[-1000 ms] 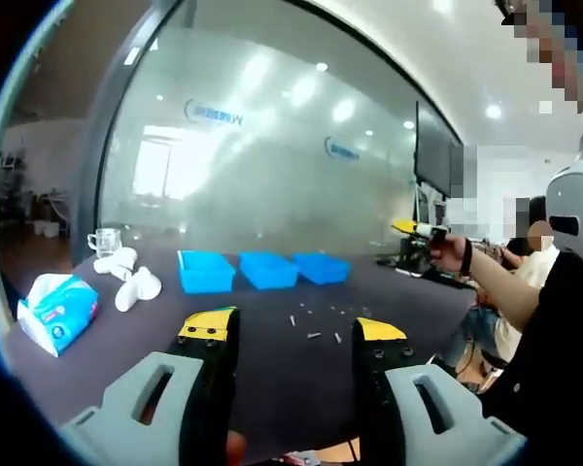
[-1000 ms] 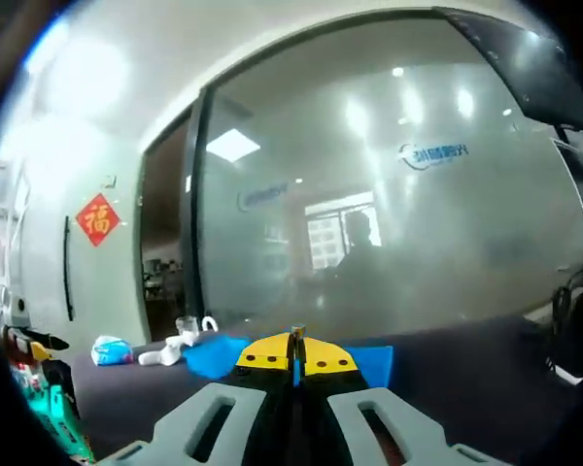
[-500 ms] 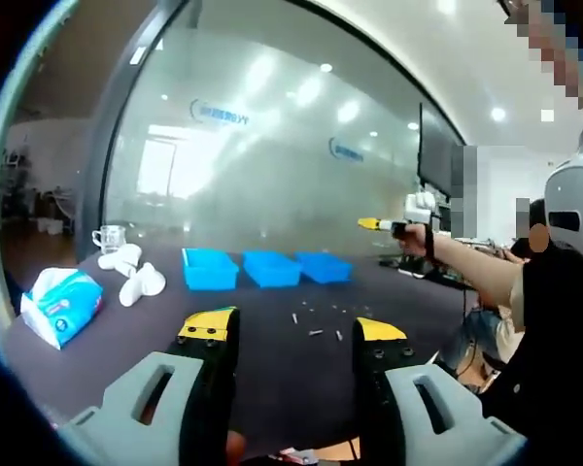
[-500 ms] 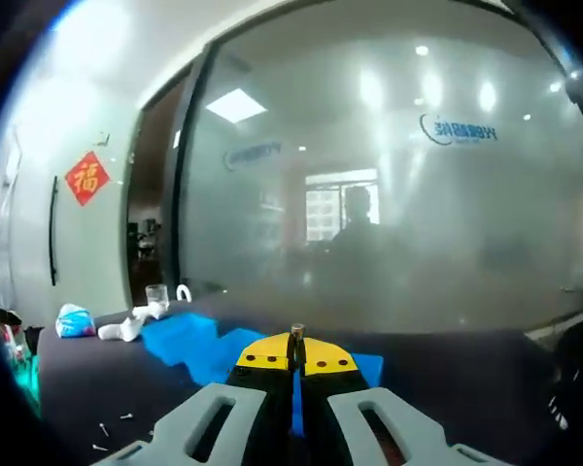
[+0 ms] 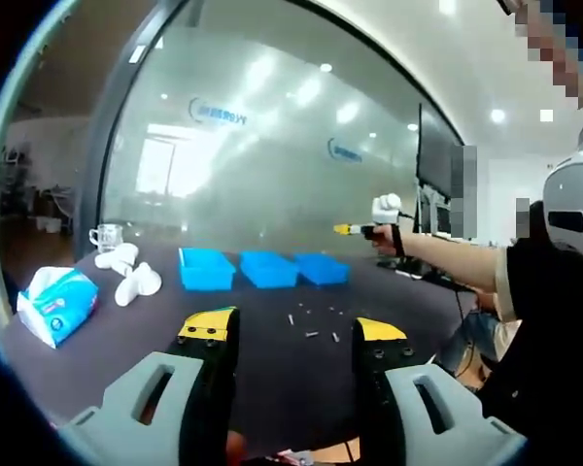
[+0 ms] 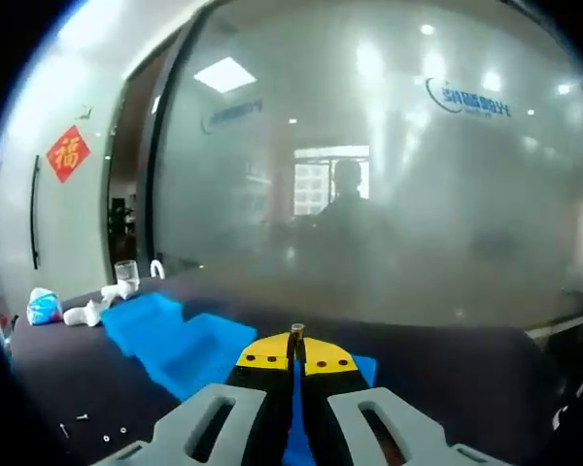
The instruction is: Sort the screws, nuts, and washers into the corresponding bins
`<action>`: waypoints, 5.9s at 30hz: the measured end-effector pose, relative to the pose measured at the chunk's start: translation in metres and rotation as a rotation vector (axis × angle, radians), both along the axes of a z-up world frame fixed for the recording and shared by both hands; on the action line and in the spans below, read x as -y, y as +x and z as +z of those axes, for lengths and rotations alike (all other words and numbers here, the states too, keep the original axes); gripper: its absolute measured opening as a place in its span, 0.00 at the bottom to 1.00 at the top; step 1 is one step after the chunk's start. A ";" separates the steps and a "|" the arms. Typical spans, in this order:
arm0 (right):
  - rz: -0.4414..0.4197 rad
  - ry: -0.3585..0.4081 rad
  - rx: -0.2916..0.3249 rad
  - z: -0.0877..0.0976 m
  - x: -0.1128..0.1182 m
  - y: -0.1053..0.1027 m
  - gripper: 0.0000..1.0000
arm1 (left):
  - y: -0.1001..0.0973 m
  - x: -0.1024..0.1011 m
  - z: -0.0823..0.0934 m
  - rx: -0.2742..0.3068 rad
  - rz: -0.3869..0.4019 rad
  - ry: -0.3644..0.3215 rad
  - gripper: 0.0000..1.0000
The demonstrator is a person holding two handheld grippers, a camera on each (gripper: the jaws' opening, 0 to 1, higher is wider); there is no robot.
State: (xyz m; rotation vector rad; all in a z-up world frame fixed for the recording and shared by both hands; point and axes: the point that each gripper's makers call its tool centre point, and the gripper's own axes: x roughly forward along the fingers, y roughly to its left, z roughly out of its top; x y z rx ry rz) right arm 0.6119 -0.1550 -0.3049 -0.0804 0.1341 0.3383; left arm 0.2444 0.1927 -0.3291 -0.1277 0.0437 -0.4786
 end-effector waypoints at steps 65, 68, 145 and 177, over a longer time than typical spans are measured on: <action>0.242 0.049 0.073 -0.038 0.050 -0.277 0.28 | 0.011 0.020 -0.002 -0.004 -0.064 0.037 0.45; 0.217 0.061 0.064 -0.043 0.062 -0.291 0.28 | 0.012 0.019 -0.001 -0.004 -0.063 0.039 0.45; 1.102 -0.816 -0.396 -0.100 -0.188 -0.248 0.23 | -0.004 -0.009 -0.026 -0.068 -0.009 0.067 0.46; 1.167 -1.004 -0.519 -0.144 -0.221 -0.243 0.20 | -0.006 -0.006 -0.033 -0.089 -0.011 0.060 0.45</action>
